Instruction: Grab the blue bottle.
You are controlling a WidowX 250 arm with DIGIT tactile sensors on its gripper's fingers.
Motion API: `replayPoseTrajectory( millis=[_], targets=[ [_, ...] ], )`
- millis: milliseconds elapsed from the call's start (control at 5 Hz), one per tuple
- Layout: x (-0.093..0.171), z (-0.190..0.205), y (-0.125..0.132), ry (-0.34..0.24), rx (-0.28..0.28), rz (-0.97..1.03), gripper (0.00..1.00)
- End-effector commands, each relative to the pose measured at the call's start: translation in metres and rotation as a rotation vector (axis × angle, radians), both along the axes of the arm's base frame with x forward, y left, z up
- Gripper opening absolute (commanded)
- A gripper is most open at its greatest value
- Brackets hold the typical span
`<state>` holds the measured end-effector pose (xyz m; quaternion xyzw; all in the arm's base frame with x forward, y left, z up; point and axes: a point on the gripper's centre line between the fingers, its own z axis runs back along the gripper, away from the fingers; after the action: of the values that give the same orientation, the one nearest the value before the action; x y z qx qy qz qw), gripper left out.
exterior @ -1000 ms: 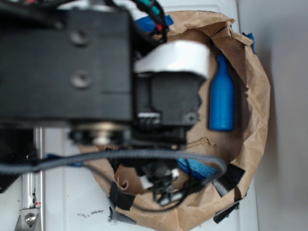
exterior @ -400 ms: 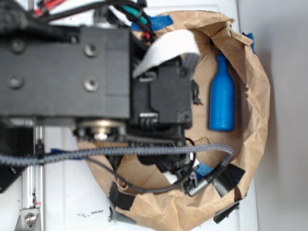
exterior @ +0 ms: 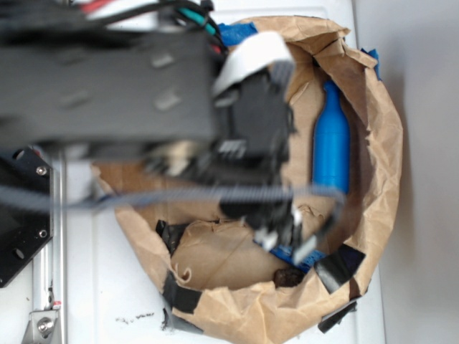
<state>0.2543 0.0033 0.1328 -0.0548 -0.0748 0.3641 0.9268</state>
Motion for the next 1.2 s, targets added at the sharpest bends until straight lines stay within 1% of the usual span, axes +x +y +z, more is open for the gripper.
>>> replayPoseTrajectory(
  millis=[0,200,400,600,800,1000],
  targets=[
    [0.012,-0.007,0.025,-0.063,-0.018,0.103,1.0],
    [0.028,-0.022,0.027,-0.06,-0.01,0.147,1.0],
    [0.044,-0.041,0.023,-0.038,0.035,0.167,1.0],
    [0.055,-0.049,0.023,-0.03,0.055,0.206,1.0],
    [0.067,-0.048,0.024,-0.025,0.025,0.244,1.0],
    [0.071,-0.051,0.017,-0.049,0.03,0.25,1.0]
  ],
)
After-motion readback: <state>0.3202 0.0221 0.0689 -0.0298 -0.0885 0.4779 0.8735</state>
